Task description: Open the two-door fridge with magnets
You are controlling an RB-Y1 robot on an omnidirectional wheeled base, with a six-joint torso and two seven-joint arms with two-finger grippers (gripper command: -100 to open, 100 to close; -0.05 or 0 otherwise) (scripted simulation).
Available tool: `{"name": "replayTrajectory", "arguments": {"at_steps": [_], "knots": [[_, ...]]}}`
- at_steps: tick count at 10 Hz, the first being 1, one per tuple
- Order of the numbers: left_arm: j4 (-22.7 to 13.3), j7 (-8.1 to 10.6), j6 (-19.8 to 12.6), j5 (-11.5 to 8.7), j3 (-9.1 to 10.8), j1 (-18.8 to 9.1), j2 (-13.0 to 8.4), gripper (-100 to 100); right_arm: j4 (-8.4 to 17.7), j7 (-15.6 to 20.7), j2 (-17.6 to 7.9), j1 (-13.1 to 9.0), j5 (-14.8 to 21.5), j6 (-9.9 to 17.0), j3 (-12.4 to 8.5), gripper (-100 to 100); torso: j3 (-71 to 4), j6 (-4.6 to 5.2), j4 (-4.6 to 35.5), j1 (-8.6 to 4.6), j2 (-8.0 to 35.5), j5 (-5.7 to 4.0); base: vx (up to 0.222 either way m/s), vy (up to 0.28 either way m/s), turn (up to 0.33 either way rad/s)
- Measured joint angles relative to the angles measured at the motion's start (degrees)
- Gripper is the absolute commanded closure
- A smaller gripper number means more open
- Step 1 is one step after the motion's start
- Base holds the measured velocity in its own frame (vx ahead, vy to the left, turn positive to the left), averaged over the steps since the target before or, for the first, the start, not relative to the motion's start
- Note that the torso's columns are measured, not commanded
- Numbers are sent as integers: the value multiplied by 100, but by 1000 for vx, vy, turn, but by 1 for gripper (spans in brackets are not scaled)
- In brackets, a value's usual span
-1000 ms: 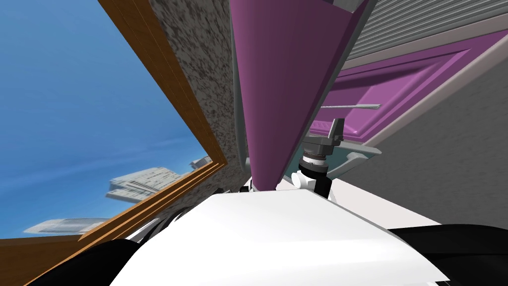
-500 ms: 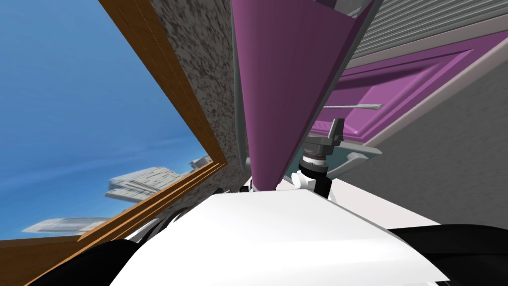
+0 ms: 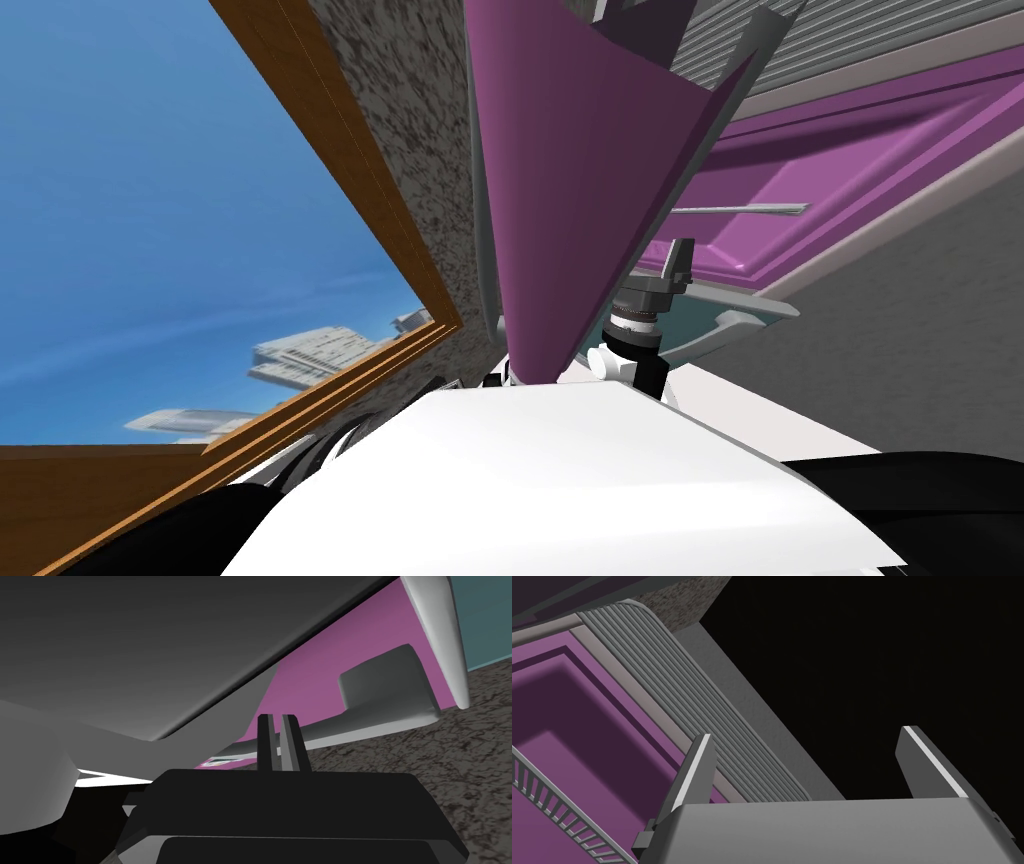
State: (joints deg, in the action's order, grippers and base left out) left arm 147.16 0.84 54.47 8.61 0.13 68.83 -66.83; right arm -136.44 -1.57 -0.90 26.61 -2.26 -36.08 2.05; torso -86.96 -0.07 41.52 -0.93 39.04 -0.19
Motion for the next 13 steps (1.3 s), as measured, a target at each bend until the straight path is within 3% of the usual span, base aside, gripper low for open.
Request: {"name": "replayTrajectory", "arguments": {"at_steps": [1,3,6,10,11,13], "knots": [[49,40,42,-116,169,87,-105,-100,0,0,0,0,0,0,0,0,-7,1,-3,-13,-11,-4,12,-2,49],[45,74,101,-203,266,69,-158,-100,0,0,0,0,0,0,0,0,-14,3,-6,-31,-17,-10,11,-5,54],[61,135,285,-459,628,221,-337,-100,0,0,0,-1,0,0,0,0,-27,5,-17,-49,-43,-16,6,-6,104],[156,294,598,-955,1424,562,-697,-100,0,0,0,0,0,0,0,0,-44,6,-28,-85,-81,-26,2,5,118],[132,306,581,-979,1447,570,-700,0,0,0,0,-1,0,0,0,0,-26,10,-17,-69,-35,-22,-114,53,-9],[121,306,564,-981,1445,570,-697,0,0,0,0,-1,0,0,0,0,59,7,21,-20,87,-7,-86,42,-3]]}}
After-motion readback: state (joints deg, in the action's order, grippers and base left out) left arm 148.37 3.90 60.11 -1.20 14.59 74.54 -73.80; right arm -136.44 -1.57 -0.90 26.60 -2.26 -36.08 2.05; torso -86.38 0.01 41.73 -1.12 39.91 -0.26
